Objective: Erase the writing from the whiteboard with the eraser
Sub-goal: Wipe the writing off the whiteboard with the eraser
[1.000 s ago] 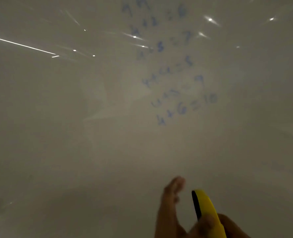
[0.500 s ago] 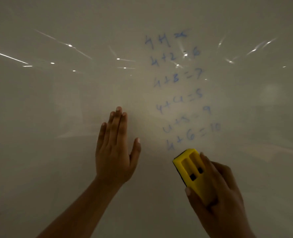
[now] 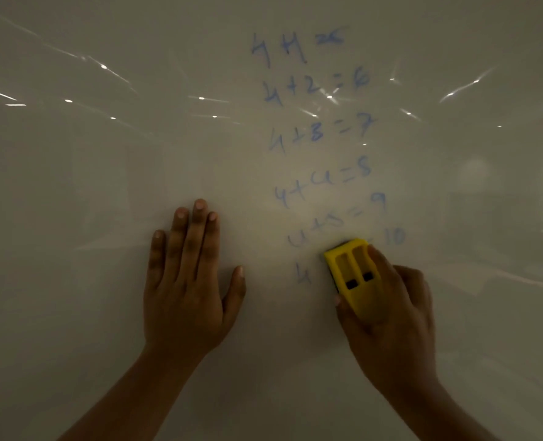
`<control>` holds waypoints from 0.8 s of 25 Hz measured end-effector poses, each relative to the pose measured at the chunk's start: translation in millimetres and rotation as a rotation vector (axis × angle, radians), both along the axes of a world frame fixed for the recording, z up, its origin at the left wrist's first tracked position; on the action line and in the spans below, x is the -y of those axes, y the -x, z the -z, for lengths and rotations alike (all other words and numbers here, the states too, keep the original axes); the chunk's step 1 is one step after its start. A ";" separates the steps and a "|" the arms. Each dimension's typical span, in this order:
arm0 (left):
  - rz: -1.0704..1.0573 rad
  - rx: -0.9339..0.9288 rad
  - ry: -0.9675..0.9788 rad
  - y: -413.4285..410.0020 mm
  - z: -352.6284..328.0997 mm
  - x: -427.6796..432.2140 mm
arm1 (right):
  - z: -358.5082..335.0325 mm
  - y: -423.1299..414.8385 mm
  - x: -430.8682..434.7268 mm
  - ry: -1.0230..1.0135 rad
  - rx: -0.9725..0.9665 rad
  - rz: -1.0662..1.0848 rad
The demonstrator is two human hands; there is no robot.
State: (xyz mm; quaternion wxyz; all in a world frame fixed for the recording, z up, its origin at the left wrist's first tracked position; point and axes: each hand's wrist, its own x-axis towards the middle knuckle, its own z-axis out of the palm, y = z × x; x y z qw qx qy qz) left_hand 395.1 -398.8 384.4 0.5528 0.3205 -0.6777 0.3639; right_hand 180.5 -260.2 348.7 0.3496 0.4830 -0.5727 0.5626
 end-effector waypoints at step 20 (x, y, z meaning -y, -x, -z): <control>0.038 -0.019 0.053 1.8 3.0 5.8 | -10.8 55.1 -9.3 0.129 0.156 -0.025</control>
